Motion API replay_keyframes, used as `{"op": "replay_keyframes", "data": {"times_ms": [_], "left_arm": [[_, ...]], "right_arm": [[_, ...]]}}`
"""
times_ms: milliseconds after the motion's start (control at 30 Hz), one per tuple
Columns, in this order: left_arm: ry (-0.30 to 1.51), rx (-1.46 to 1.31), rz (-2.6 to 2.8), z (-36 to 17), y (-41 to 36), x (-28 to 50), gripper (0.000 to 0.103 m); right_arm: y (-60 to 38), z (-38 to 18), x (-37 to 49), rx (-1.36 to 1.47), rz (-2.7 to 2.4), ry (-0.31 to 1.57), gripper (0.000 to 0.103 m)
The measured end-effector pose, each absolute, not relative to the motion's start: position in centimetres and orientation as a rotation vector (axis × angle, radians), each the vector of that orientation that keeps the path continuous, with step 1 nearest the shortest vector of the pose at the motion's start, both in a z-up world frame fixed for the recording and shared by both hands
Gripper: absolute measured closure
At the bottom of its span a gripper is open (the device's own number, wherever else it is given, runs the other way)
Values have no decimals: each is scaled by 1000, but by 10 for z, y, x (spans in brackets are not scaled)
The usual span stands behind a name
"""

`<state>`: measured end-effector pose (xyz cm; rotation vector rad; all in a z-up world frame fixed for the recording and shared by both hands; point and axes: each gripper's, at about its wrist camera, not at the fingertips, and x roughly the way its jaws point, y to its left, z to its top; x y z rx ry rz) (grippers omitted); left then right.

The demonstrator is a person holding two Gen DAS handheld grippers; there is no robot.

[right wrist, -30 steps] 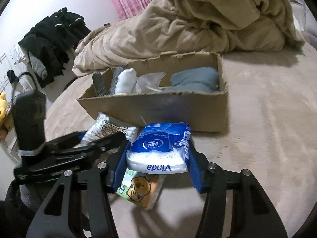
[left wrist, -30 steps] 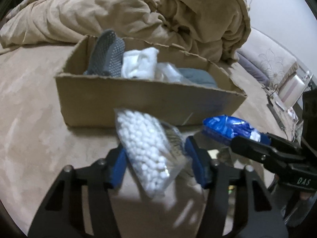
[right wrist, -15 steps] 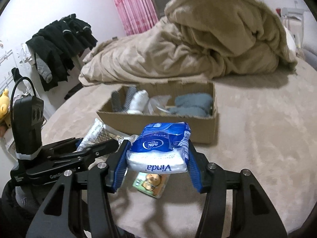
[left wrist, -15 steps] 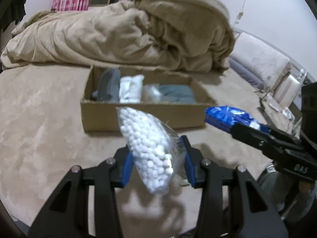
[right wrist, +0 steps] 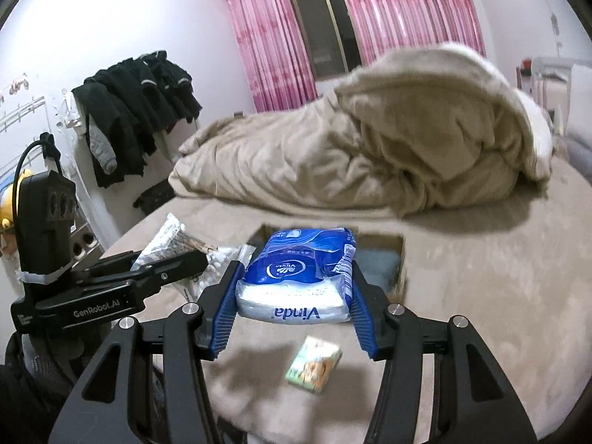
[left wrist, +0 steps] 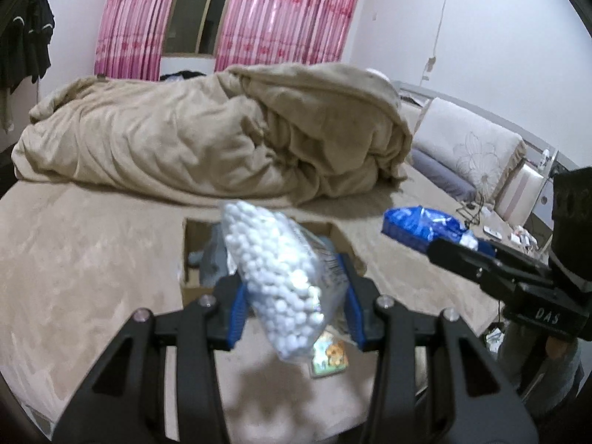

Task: Organize objects
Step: 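Place the cotton ball bag and Vinda pack into the box, opening both tools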

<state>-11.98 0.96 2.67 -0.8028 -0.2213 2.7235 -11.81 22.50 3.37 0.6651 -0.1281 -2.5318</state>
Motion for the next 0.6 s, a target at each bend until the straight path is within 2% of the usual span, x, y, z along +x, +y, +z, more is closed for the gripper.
{"op": "replay_keyframes", "data": {"times_ms": [300, 600], "left_arm": [[-211, -715, 2748, 47, 10, -164, 59], [-239, -807, 2744, 12, 7, -230, 59]], "right_arm": [[229, 62, -165, 590, -2572, -88, 46], [225, 19, -234, 709, -2583, -43, 46]]}}
